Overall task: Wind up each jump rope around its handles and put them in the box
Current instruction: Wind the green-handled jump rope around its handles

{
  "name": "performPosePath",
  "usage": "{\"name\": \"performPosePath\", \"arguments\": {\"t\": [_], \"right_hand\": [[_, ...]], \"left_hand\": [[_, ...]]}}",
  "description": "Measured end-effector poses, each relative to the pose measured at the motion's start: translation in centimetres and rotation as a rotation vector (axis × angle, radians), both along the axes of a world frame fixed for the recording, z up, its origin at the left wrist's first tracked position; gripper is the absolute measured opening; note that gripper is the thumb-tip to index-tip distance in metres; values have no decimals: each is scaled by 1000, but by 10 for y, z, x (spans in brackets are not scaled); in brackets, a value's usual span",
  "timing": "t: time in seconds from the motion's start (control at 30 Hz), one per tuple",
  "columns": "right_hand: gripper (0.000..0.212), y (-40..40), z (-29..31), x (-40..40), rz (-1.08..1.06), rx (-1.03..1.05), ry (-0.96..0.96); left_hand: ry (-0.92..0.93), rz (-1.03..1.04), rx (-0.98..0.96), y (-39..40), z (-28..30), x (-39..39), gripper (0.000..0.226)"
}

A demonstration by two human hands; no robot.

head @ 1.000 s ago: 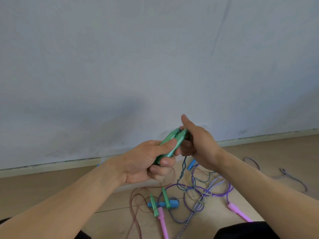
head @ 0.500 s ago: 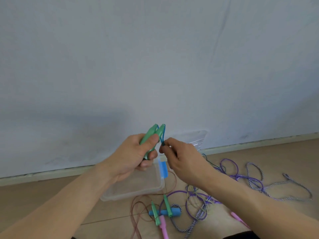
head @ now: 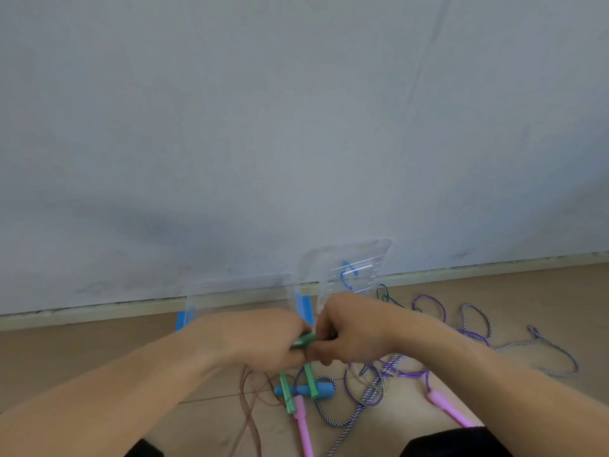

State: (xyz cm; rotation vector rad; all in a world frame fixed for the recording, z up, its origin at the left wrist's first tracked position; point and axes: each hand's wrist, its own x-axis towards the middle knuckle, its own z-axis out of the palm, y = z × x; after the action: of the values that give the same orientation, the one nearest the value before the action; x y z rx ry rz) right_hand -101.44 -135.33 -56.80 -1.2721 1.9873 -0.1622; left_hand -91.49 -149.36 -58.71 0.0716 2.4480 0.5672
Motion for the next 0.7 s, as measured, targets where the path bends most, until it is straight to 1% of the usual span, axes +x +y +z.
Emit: {"name": "performPosePath", "arguments": {"t": [0.03, 0.1, 0.17, 0.23, 0.27, 0.33, 0.37, 0.4, 0.43, 0.47, 0.57, 0.63, 0.67, 0.7], "right_hand": [[32, 1, 1, -5, -33, -11, -25], [44, 1, 4, -16, -123, -58, -72], [49, 3, 6, -26, -201, -82, -180], [46, 7, 7, -35, -228, -88, -354], [43, 8, 7, -37, -246, -104, -480], [42, 8, 4, -41, -339, -187, -717], [40, 6, 2, -42, -406, -238, -794], [34, 4, 1, -43, -464, -292, -844], [25, 2, 0, -44, -493, -342, -873], [21, -1, 0, -44, -506, -392, -886], [31, -5, -2, -43, -583, -478, -851], [29, -6, 0, -38, -640, -529, -758], [28, -7, 1, -35, -648, -560, -669], [29, -7, 2, -31, -632, -590, -535]], "left_hand": [[-6, 5, 39, -2, 2, -2, 28], [-42, -7, 137, -5, 3, -5, 27], [-101, -28, 291, -6, 5, -5, 23], [-172, 25, 537, -5, 9, -3, 23], [-211, 71, 683, -5, 11, -2, 27], [-267, 170, 970, -6, 15, -1, 35], [-272, 218, 1089, -7, 17, -1, 36], [-256, 272, 1177, -7, 18, -2, 36], [-221, 341, 1223, -8, 20, -4, 36], [-170, 421, 1229, -10, 22, -6, 37], [-30, 625, 1189, -17, 27, -11, 35], [10, 706, 1155, -22, 29, -13, 33], [19, 732, 1118, -25, 29, -14, 32], [23, 752, 1075, -27, 28, -15, 32]]}}
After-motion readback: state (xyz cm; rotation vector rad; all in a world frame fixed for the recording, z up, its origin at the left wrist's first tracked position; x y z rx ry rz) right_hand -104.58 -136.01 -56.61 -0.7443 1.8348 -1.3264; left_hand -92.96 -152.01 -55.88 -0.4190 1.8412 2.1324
